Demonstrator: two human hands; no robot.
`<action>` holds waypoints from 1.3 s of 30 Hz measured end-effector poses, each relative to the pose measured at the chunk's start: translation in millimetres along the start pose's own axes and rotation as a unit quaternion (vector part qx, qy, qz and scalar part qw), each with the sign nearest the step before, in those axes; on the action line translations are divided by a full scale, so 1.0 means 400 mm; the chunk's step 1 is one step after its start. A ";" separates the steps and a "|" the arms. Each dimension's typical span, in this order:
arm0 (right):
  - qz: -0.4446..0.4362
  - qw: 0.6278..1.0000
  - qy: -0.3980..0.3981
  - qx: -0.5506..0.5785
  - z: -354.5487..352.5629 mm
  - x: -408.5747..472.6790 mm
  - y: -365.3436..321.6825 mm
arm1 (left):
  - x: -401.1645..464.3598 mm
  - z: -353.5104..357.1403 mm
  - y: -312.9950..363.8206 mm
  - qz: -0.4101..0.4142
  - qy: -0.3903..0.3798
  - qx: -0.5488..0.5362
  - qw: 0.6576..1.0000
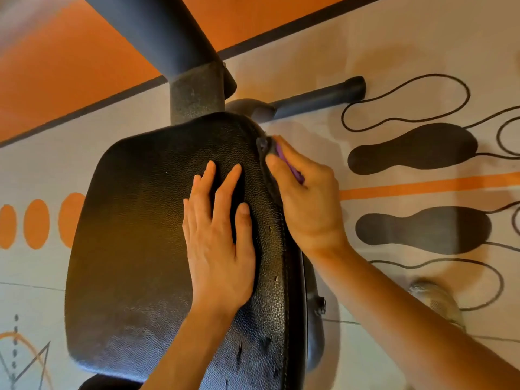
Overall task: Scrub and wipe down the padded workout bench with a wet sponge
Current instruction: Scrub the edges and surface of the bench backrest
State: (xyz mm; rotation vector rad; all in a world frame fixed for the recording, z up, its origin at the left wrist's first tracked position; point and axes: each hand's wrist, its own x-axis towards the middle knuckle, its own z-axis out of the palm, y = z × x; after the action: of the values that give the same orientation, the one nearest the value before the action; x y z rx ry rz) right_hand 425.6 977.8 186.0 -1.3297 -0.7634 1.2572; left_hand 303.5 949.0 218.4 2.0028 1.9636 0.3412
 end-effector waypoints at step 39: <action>-0.069 0.966 -0.078 -0.235 0.084 0.188 -0.052 | 0.004 -0.010 0.007 -0.018 -0.029 0.008 0.999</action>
State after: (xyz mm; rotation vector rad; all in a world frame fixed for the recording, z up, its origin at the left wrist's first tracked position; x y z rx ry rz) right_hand 415.4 1061.9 193.0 -1.5301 -1.3042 1.1164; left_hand 304.8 950.8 223.1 1.9623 1.9690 0.2579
